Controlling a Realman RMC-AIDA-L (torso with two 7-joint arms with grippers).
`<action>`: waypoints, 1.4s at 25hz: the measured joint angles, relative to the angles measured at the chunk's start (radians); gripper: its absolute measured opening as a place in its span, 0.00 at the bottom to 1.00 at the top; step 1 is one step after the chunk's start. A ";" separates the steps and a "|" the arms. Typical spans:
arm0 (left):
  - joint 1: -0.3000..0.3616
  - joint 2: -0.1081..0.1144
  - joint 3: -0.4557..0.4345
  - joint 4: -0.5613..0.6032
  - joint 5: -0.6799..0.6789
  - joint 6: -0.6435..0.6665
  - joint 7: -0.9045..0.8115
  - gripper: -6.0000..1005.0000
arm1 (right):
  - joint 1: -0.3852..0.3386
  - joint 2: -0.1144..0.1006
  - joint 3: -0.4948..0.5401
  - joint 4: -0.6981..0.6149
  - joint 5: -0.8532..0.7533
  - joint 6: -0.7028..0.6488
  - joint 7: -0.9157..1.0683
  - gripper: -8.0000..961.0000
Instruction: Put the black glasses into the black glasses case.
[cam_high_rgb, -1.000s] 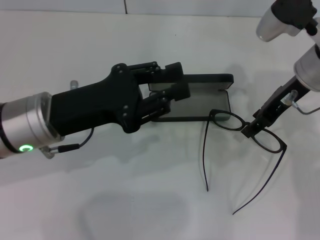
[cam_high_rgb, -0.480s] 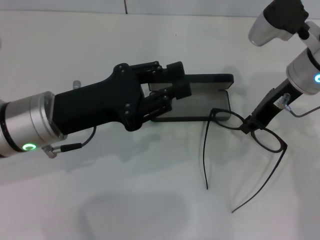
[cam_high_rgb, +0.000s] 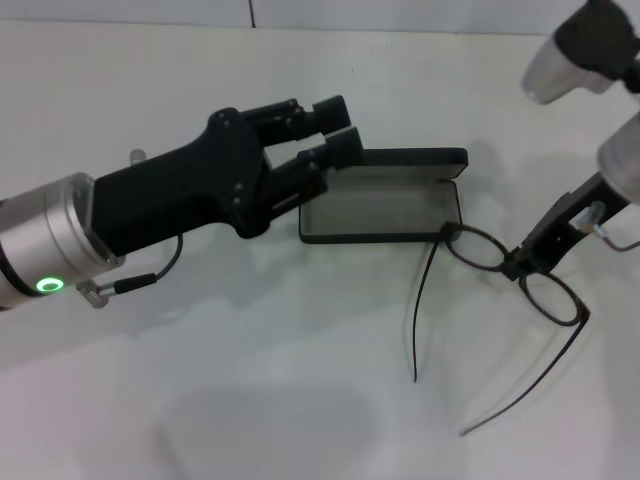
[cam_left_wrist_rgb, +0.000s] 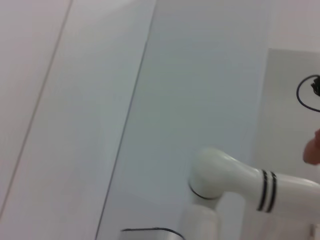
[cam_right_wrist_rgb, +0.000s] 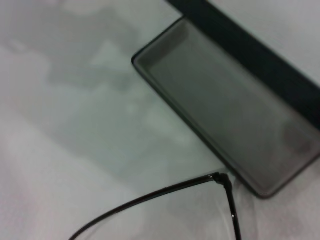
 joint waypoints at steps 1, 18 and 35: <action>-0.001 0.000 -0.002 -0.005 -0.005 0.000 0.001 0.37 | -0.023 0.000 0.000 -0.040 0.005 -0.011 0.000 0.10; -0.067 0.001 -0.020 -0.023 -0.071 0.072 0.000 0.36 | -0.561 -0.009 0.189 -0.466 0.784 -0.051 -0.530 0.09; -0.185 -0.001 0.044 -0.142 -0.070 0.108 0.009 0.05 | -0.409 -0.007 0.189 -0.059 1.000 -0.098 -0.835 0.09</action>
